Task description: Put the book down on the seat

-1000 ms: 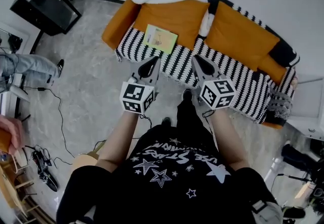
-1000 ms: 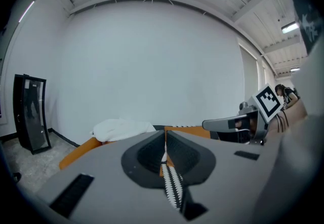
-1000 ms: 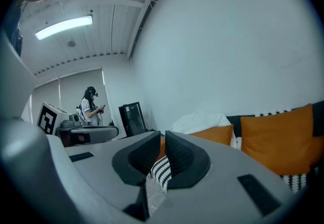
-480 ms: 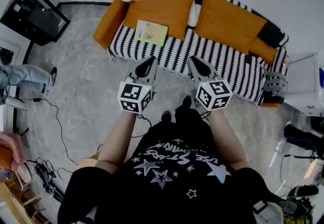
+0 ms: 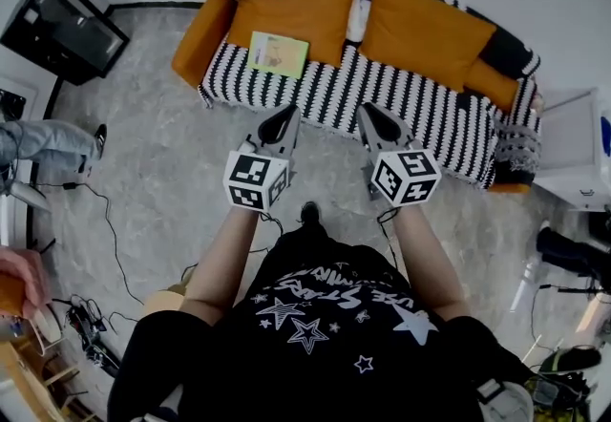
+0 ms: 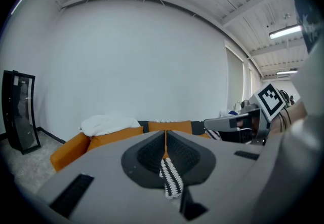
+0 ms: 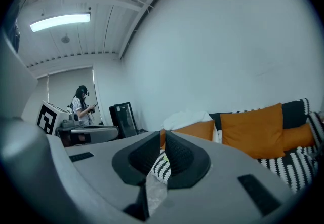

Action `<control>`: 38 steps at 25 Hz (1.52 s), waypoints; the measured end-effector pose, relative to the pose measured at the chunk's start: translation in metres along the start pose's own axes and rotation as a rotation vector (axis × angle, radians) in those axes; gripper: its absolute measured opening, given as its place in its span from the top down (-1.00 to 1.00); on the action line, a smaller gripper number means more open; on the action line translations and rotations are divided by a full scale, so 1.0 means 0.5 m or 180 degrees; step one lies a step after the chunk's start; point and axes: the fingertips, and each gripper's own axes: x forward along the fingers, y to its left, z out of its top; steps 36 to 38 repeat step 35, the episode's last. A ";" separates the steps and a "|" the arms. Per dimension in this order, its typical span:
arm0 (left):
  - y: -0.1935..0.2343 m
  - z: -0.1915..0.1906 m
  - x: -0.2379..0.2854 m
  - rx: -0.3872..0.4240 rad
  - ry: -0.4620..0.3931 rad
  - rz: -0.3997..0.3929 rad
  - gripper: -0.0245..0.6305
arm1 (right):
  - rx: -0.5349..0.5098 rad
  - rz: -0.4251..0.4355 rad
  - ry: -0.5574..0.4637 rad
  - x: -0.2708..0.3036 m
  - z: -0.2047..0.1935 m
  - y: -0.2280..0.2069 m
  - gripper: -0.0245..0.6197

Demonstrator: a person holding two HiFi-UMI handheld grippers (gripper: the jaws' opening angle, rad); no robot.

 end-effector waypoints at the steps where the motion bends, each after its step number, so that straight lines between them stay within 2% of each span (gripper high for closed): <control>1: -0.013 -0.002 -0.002 0.0008 0.0010 0.0000 0.88 | 0.0005 -0.0002 0.0012 -0.014 -0.005 -0.003 0.79; 10: -0.156 -0.025 -0.017 0.0058 0.0091 -0.0078 0.88 | 0.0017 -0.0028 0.0021 -0.154 -0.038 -0.034 0.79; 22: -0.312 -0.024 -0.094 0.0159 -0.0049 -0.0176 0.88 | -0.0042 -0.0059 -0.0077 -0.314 -0.072 -0.005 0.79; 32: -0.394 -0.026 -0.135 0.0192 -0.0086 -0.0221 0.88 | -0.0065 -0.0205 -0.0134 -0.428 -0.083 -0.014 0.79; 38: -0.417 -0.023 -0.144 0.0211 -0.0109 -0.0240 0.88 | -0.0060 -0.0238 -0.0158 -0.454 -0.082 -0.017 0.79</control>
